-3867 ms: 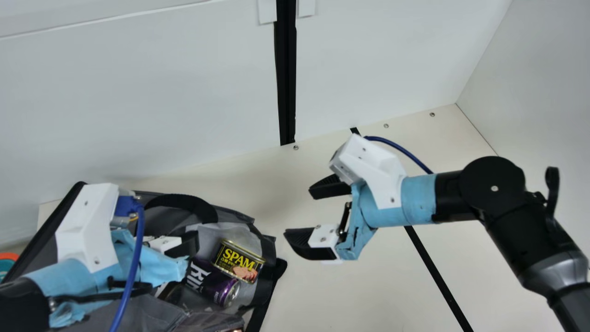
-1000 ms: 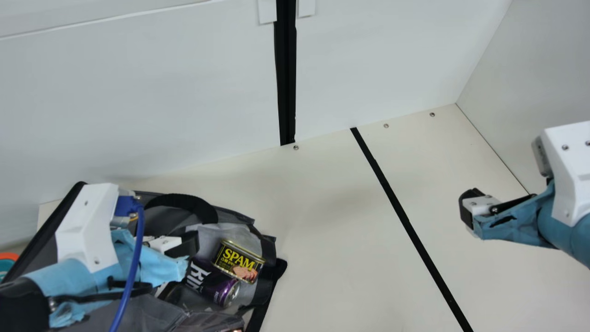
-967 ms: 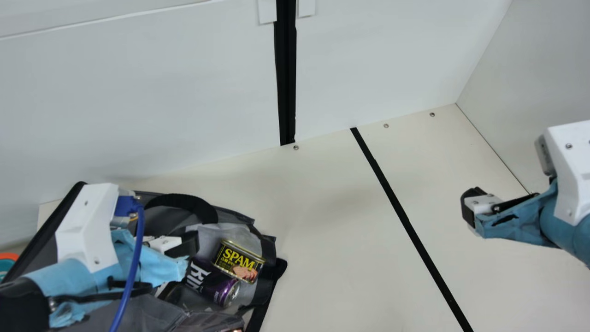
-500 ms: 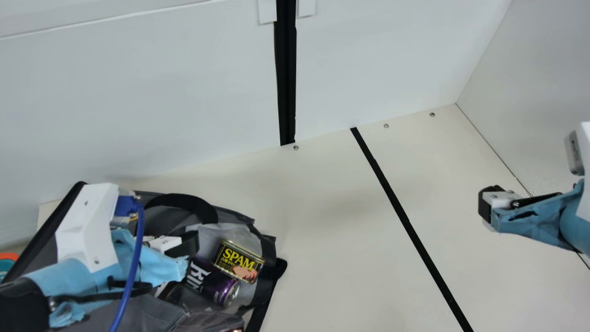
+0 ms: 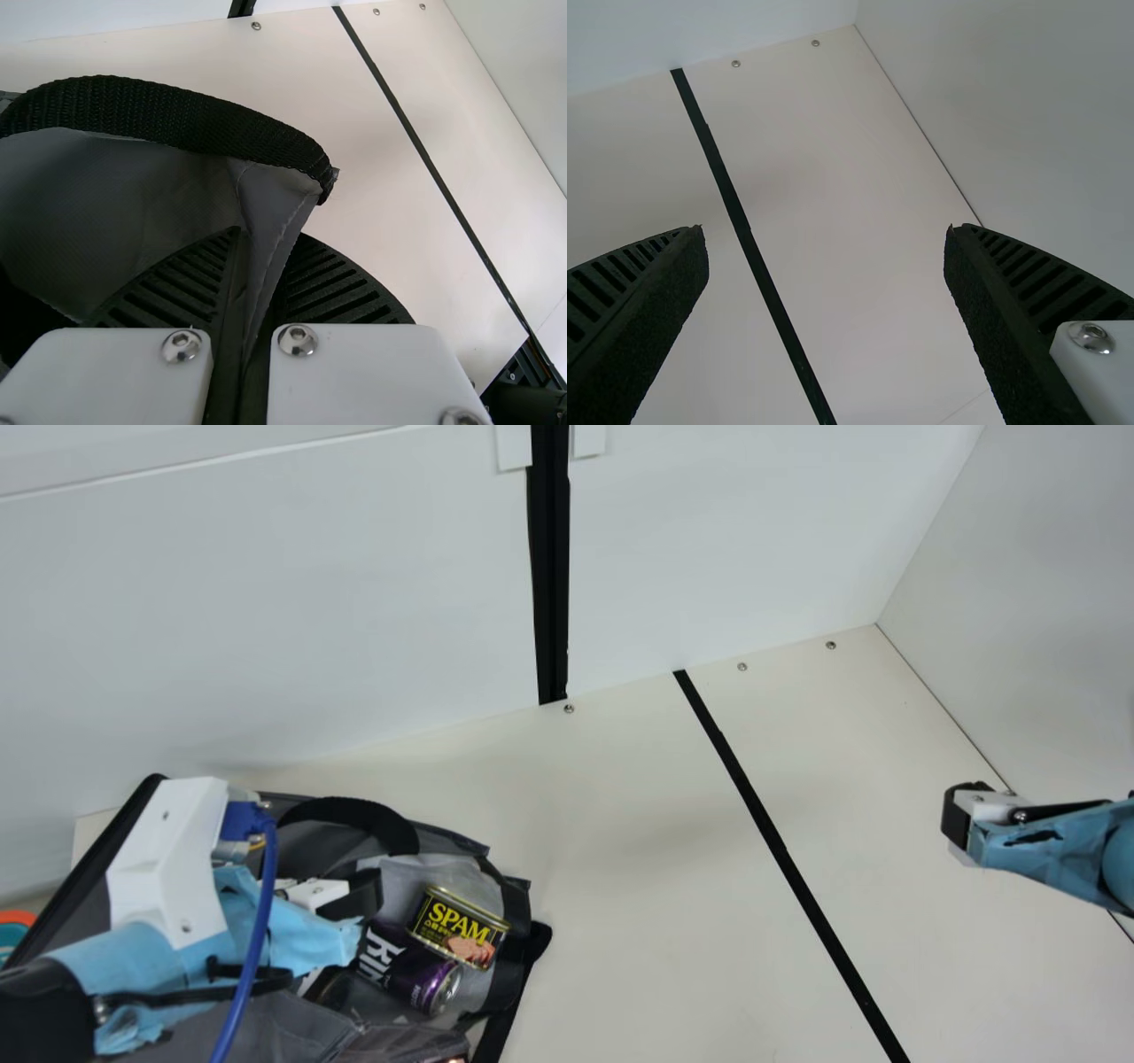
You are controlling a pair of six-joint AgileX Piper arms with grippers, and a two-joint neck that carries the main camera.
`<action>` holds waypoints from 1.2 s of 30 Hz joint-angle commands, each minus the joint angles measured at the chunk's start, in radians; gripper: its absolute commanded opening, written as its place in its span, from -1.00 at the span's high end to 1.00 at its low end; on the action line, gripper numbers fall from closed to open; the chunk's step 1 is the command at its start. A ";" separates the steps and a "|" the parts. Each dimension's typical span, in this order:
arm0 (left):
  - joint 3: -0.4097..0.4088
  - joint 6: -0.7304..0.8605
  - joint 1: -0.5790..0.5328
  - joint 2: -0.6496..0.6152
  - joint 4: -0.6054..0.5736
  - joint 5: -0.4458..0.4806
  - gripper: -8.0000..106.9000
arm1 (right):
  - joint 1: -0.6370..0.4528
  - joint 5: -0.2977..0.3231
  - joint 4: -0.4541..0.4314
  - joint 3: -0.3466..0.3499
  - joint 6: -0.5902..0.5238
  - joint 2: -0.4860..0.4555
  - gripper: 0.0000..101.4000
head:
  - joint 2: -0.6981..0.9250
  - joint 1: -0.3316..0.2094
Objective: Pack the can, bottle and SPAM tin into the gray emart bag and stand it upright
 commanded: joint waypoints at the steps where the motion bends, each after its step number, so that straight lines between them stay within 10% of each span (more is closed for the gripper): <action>1: 0.000 0.000 0.000 0.000 0.000 0.000 1.00 | -0.006 -0.001 0.008 0.001 -0.002 0.000 -0.87 | -0.001 -0.023; 36: 0.000 0.000 0.000 0.000 0.000 0.000 1.00 | 0.073 -0.001 0.172 0.029 -0.158 0.112 -0.87 | -0.001 -0.023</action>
